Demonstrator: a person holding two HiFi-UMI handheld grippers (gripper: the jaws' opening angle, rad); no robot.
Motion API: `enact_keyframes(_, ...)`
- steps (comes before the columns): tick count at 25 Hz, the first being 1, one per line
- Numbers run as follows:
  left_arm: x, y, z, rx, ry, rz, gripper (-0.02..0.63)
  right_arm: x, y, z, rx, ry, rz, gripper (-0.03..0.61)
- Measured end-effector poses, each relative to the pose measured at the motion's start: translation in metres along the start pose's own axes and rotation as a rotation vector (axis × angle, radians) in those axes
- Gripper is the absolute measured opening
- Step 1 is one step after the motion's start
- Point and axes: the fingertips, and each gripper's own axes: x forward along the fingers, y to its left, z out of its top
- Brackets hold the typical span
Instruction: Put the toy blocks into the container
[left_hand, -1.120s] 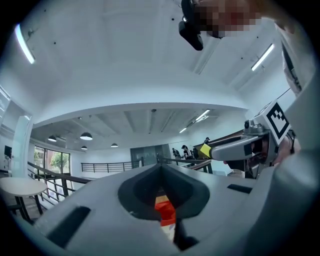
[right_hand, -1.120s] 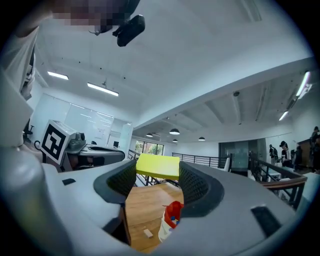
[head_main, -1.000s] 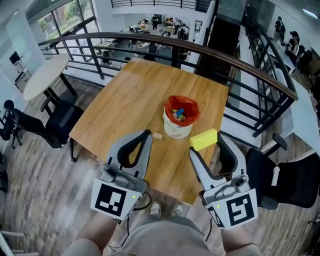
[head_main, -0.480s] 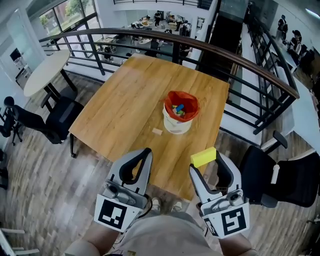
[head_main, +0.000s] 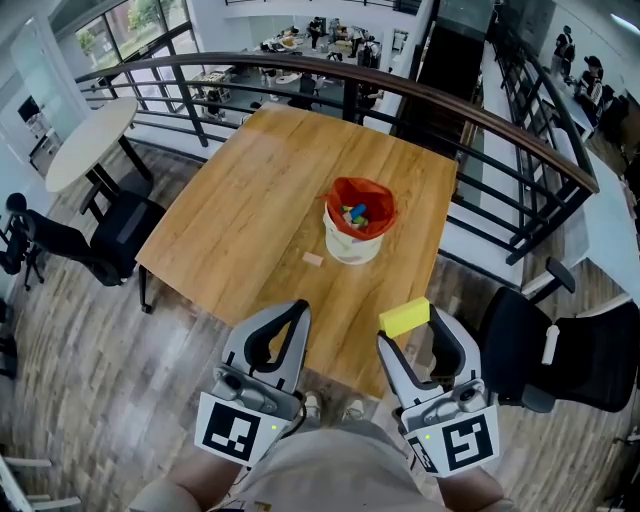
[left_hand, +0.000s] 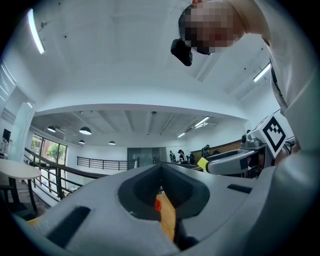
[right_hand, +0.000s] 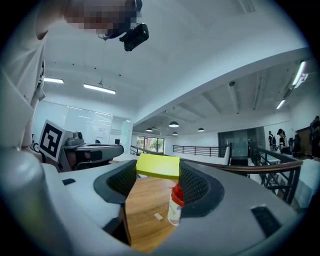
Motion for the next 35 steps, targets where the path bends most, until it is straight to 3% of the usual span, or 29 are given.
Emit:
enact_keyframes(13, 0.027, 0.017, -0.009, 0.037, 0.078, 0.017, 0.011, 0.032, -0.010, 0.001, -0.019, -0.002, 0.019, 0.265)
enact_keyframes(19, 0.065, 0.034, 0.004, 0.063, 0.025, 0.008, 0.011, 0.072, -0.040, 0.020, -0.103, -0.042, -0.033, 0.265)
enact_keyframes(25, 0.107, 0.055, 0.006, 0.085, 0.004, 0.012, 0.011, 0.110, -0.080, 0.025, -0.121, -0.057, -0.094, 0.265)
enact_keyframes(32, 0.153, 0.083, -0.014, 0.074, -0.039, -0.002, 0.011, 0.154, -0.109, 0.006, -0.128, -0.017, -0.107, 0.265)
enact_keyframes(35, 0.172, 0.090, -0.031, 0.062, -0.017, -0.019, 0.011, 0.174, -0.116, -0.013, -0.107, 0.015, -0.087, 0.265)
